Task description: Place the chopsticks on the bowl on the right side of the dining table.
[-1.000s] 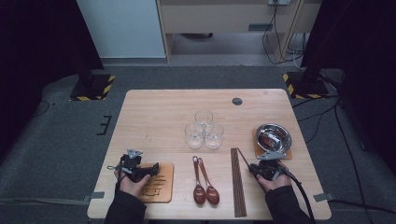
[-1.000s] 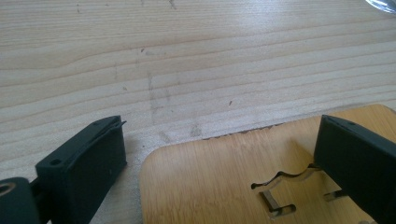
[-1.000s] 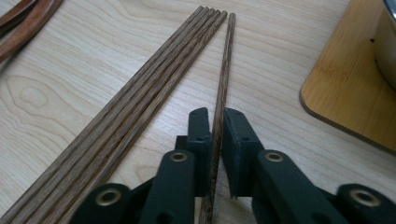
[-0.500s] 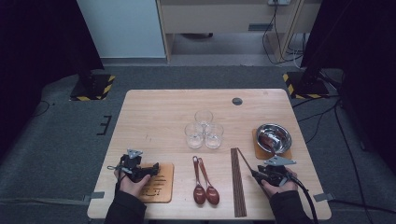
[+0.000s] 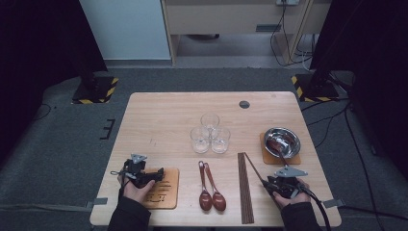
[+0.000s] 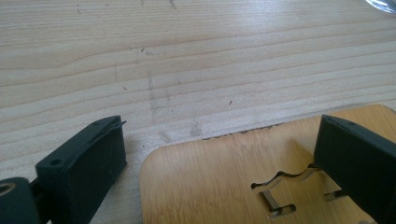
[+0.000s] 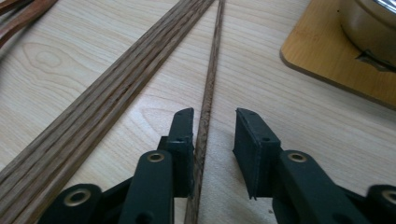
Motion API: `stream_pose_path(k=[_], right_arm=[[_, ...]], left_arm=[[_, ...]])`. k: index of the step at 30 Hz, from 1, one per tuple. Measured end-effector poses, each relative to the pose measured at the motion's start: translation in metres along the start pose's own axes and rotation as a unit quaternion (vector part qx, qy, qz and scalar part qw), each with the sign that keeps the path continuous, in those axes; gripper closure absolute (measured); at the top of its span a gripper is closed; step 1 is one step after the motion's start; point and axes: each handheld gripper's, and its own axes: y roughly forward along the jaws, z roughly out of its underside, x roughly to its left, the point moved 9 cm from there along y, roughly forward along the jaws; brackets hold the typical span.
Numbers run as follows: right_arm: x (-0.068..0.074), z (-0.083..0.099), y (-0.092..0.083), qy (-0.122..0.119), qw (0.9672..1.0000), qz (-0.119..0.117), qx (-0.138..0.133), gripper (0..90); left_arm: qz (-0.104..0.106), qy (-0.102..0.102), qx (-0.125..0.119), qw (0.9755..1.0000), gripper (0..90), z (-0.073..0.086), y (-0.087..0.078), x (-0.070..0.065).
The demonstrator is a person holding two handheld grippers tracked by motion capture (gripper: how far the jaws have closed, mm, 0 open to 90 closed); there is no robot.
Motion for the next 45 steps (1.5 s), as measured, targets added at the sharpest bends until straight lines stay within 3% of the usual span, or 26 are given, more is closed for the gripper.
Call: stream_pose_path(k=[14, 24, 30, 45], right_arm=[[0.005, 0.005, 0.002, 0.009, 0.9998, -0.001, 0.016, 78.9], [0.005, 0.006, 0.001, 0.018, 0.9996, 0.014, 0.019, 85.2], [0.0, 0.002, 0.0, 0.035, 0.9993, 0.009, 0.006, 85.2], [-0.011, -0.015, -0.017, 0.053, 0.9979, 0.003, -0.038, 85.3]], left_arm=[[0.0, 0.0, 0.0, 1.0, 1.4, 0.0, 0.0, 0.0], [0.0, 0.0, 0.0, 1.0, 1.3, 0.0, 0.0, 0.0], [0.0, 0.0, 0.0, 1.0, 1.4, 0.0, 0.0, 0.0], [0.0, 0.0, 0.0, 1.0, 1.4, 0.0, 0.0, 0.0]])
